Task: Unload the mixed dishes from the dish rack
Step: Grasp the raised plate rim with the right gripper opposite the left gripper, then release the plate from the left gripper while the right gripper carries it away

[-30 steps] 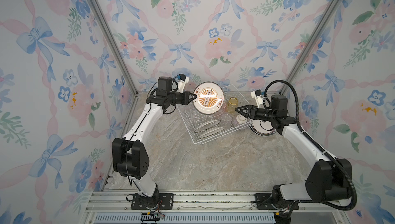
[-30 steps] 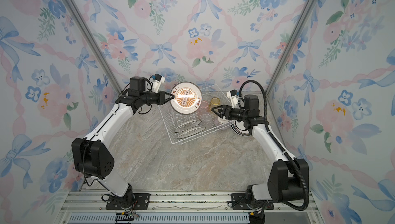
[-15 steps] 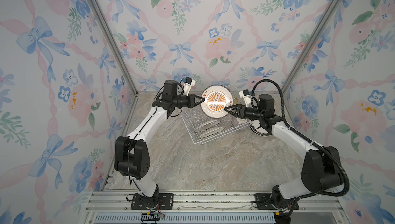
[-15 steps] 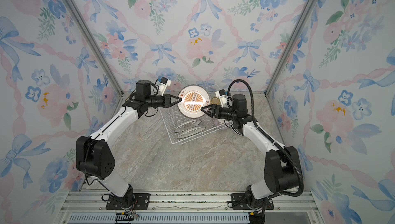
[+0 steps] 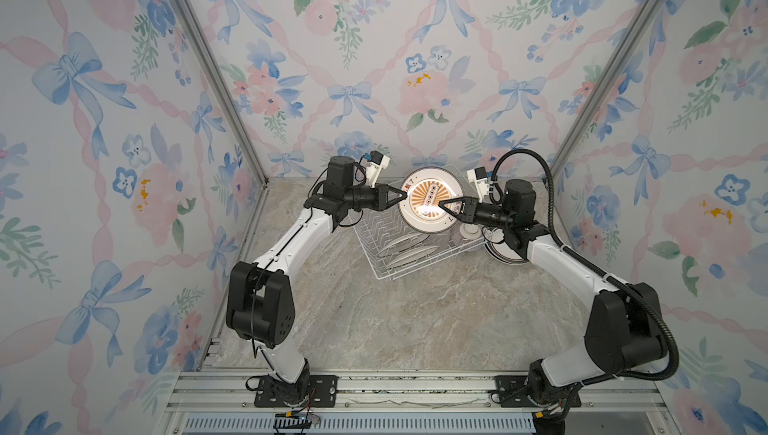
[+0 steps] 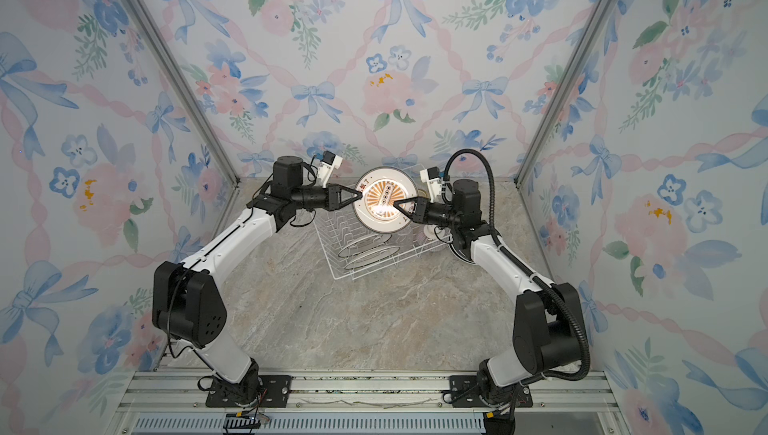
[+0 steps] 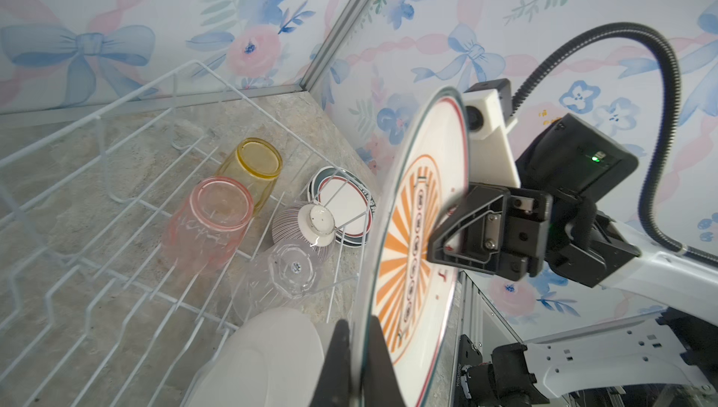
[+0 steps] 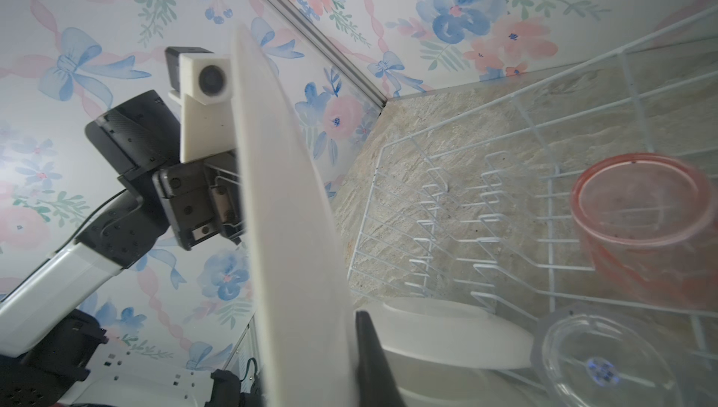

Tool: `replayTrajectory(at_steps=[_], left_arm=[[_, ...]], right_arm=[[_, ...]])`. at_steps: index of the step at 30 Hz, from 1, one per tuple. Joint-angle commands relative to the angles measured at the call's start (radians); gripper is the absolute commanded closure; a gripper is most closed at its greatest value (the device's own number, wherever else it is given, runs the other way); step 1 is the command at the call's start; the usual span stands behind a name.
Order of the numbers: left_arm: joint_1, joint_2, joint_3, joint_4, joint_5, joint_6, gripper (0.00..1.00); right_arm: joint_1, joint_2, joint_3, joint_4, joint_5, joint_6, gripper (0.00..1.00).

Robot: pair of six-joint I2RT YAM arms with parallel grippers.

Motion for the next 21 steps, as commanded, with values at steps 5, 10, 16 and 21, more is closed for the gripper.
replayTrajectory(at_steps=[5,10,16,21], left_arm=[[-0.019,0.000,0.000,0.039,0.034,0.001,0.97],[-0.021,-0.042,-0.016,0.046,0.003,0.028,0.75],[-0.022,-0.125,-0.056,0.081,-0.019,0.064,0.67],[-0.023,-0.209,-0.110,0.079,-0.095,0.091,0.66]], right_arm=[[0.009,-0.029,0.014,0.028,0.031,0.025,1.00],[-0.007,-0.058,0.025,-0.029,0.075,0.006,1.00],[-0.095,-0.106,0.019,-0.076,0.090,0.031,1.00],[-0.245,-0.172,0.016,-0.214,0.113,0.014,1.00]])
